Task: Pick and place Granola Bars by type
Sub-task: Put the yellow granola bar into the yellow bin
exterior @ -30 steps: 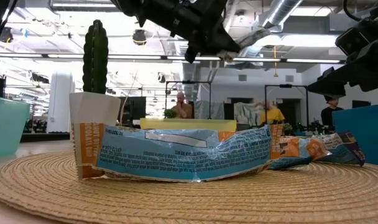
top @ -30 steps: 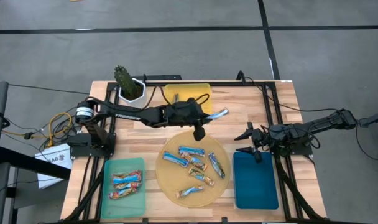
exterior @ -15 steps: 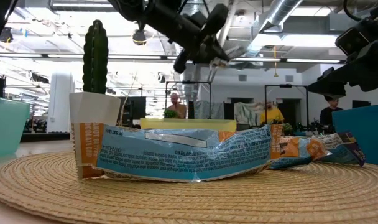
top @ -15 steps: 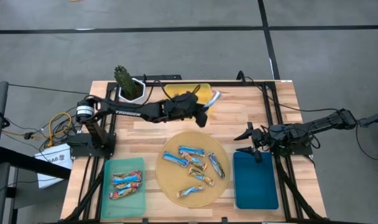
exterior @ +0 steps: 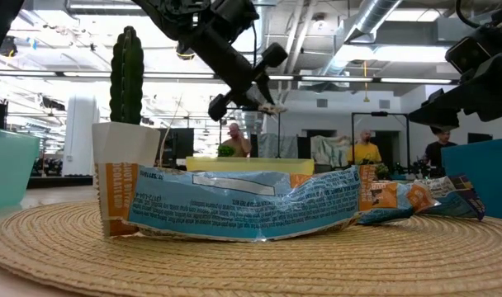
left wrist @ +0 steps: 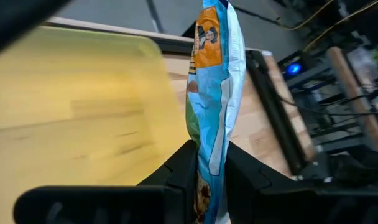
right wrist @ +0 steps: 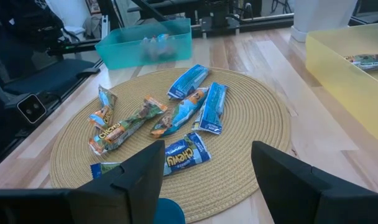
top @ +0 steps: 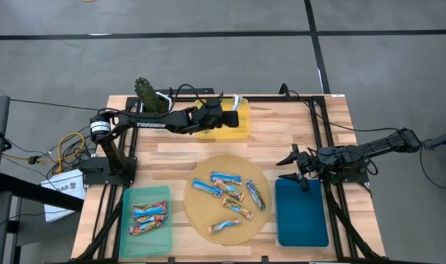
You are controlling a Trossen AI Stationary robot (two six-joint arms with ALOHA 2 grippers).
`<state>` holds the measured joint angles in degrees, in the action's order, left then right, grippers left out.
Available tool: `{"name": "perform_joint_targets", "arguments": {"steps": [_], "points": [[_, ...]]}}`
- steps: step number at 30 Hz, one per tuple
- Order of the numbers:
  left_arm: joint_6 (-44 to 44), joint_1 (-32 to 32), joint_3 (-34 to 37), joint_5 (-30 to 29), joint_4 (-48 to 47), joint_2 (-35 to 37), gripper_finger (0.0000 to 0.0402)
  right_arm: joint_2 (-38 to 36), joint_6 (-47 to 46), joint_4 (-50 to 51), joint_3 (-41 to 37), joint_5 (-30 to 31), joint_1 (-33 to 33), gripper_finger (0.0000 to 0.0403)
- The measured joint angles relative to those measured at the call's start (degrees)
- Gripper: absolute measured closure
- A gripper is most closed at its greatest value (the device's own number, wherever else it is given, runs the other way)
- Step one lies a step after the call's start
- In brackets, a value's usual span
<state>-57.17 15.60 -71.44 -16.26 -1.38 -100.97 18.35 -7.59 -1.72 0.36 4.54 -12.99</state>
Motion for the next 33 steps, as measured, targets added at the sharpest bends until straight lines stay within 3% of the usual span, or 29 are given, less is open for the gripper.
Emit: {"name": "perform_joint_targets", "arguments": {"steps": [17,26,33], "points": [[-4.01,5.54,0.02,0.43,-21.01,-0.02,0.0347,0.0,0.01,0.0,-0.02,0.0,0.02,0.0168],[-1.97,6.94,0.04,1.43,-23.54,-0.44,0.0344,0.01,0.0,0.0,-0.02,0.0,0.01,0.0168],[-1.96,7.73,0.04,1.52,-23.55,-0.45,0.0317,0.0,-0.01,0.0,0.0,0.0,0.0,0.0168]]}}
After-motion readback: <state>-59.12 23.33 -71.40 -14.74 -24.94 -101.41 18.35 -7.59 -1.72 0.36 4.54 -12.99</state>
